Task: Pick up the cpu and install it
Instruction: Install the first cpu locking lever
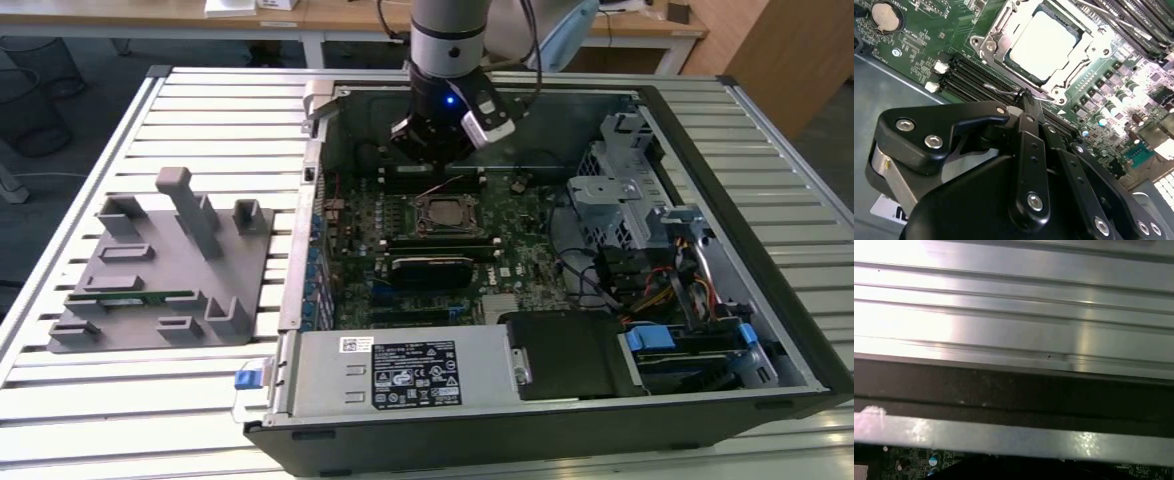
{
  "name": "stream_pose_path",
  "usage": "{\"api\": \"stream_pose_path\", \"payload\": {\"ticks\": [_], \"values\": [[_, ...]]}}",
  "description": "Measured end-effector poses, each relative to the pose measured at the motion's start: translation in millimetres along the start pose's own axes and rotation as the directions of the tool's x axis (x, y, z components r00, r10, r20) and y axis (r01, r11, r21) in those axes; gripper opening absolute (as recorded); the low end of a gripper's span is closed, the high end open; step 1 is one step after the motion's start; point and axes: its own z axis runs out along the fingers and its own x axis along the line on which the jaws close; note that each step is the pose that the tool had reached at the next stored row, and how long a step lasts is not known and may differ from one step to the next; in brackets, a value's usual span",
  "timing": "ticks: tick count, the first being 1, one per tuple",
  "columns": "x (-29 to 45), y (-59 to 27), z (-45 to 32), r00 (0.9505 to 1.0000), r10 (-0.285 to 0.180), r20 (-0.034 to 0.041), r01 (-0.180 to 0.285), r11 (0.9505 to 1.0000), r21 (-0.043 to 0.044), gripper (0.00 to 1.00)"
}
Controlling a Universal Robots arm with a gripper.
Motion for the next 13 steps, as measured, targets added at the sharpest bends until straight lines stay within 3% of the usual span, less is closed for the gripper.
{"api": "stream_pose_path", "payload": {"ticks": [13], "values": [[-5.2, 0.2, 6.0, 1.0, 0.002, 0.0, -0.002, 1.0, 0.0, 0.11]]}}
